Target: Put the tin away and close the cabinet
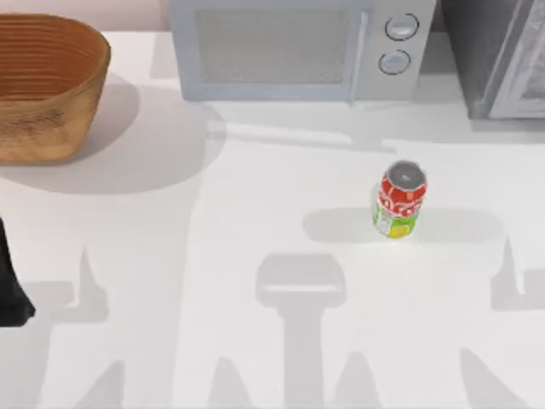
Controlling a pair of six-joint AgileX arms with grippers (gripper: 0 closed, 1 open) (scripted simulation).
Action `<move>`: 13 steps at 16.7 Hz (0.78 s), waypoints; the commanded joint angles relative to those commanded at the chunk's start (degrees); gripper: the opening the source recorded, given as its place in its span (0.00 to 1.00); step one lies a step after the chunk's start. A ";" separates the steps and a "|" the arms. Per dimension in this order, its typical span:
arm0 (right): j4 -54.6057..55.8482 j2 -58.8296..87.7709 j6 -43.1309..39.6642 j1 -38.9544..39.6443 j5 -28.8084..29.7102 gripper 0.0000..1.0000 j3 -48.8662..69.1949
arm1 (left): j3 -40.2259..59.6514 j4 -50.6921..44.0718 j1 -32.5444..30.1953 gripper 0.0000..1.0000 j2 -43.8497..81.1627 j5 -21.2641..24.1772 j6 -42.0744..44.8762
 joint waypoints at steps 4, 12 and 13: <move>12.47 16.56 1.24 6.40 6.18 1.00 3.65 | 0.00 0.00 0.00 1.00 0.00 0.00 0.00; 45.58 62.92 3.58 22.24 22.77 1.00 13.04 | 0.00 0.00 0.00 1.00 0.00 0.00 0.00; 49.89 69.08 3.82 24.20 24.89 1.00 14.27 | 0.00 0.00 0.00 1.00 0.00 0.00 0.00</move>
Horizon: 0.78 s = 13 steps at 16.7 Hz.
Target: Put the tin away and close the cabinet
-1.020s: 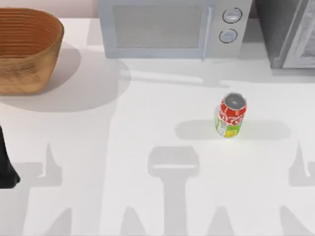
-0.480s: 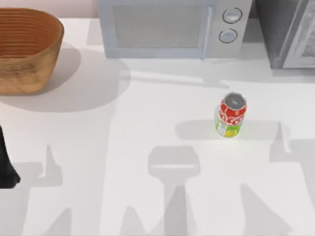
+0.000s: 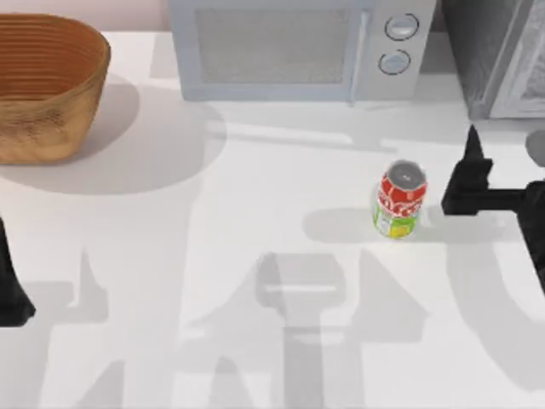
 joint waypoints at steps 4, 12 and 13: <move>16.14 23.10 0.75 7.17 7.84 1.00 4.65 | 0.00 0.00 0.00 1.00 0.00 0.00 0.00; 36.42 51.56 1.38 15.55 17.40 1.00 10.61 | 0.00 0.00 0.00 1.00 0.00 0.00 0.00; 37.20 52.59 1.39 15.85 17.76 1.00 10.85 | 0.00 0.00 0.00 1.00 0.00 0.00 0.00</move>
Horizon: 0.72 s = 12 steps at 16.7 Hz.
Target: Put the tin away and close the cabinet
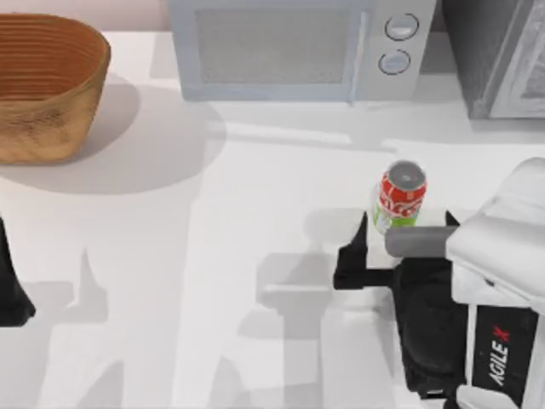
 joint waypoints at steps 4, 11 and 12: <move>0.34 0.45 0.01 0.13 0.16 1.00 0.10 | 0.00 0.00 0.00 1.00 0.00 0.00 0.00; -3.88 2.04 -0.95 -4.80 -4.71 1.00 6.62 | 0.00 0.00 0.00 1.00 0.00 0.00 0.00; -4.85 2.47 -1.16 -5.92 -5.80 1.00 8.16 | 0.00 0.00 0.00 1.00 0.00 0.00 0.00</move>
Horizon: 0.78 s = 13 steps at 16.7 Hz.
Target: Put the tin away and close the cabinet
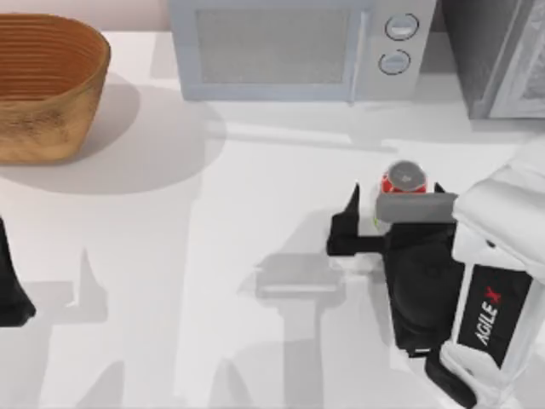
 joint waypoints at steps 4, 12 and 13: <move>-1.69 0.76 -0.34 -1.93 -1.91 1.00 2.69 | 0.00 0.00 0.00 1.00 0.00 0.00 0.00; -1.69 0.76 -0.34 -1.93 -1.91 0.55 2.69 | 0.00 0.00 0.00 1.00 0.00 0.00 0.00; -1.69 0.76 -0.34 -1.93 -1.91 0.47 2.69 | 0.00 0.00 0.00 1.00 0.00 0.00 0.00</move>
